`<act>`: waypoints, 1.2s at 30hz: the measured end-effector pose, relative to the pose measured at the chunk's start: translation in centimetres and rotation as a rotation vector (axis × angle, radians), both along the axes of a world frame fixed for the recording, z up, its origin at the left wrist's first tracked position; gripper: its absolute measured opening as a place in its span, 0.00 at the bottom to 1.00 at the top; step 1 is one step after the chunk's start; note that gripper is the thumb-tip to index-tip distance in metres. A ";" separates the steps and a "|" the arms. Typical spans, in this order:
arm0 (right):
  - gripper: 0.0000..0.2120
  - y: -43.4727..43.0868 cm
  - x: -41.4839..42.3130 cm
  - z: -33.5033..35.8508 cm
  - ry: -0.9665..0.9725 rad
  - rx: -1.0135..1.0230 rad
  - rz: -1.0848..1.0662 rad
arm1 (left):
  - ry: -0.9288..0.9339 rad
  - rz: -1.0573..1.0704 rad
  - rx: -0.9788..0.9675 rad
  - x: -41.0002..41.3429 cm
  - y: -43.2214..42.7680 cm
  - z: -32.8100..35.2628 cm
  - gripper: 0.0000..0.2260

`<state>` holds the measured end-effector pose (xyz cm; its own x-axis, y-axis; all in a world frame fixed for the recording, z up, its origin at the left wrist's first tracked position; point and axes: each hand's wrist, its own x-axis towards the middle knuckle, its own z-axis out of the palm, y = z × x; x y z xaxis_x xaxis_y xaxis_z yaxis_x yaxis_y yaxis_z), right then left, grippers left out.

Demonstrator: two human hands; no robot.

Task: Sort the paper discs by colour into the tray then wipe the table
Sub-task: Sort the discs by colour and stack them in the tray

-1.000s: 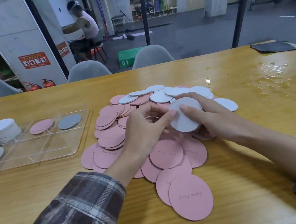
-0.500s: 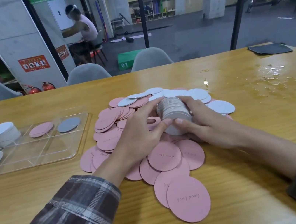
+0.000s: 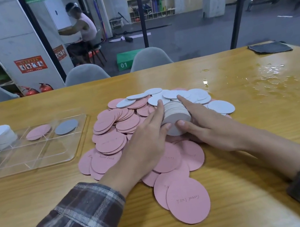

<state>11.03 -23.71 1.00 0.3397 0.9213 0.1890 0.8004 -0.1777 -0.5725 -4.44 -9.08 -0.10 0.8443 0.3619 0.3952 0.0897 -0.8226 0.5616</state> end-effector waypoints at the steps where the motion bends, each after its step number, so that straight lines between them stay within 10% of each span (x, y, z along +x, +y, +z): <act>1: 0.33 0.0 -0.1 0.3 0.000 0.048 -0.005 | -0.016 -0.001 -0.028 -0.1 0.3 0.2 0.27; 10: 0.21 -0.8 0.4 0.9 -0.018 0.190 -0.049 | -0.120 -0.071 -0.363 -0.8 1.2 1.0 0.18; 36: 0.15 20.3 -12.2 6.6 0.141 0.107 0.224 | -0.089 0.341 -0.292 -18.2 16.0 7.9 0.13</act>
<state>-1.18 -3.39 7.63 0.1594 0.9539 0.2544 0.7238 0.0623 -0.6871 -22.63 6.95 7.78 0.6250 0.7203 0.3008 0.2692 -0.5606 0.7831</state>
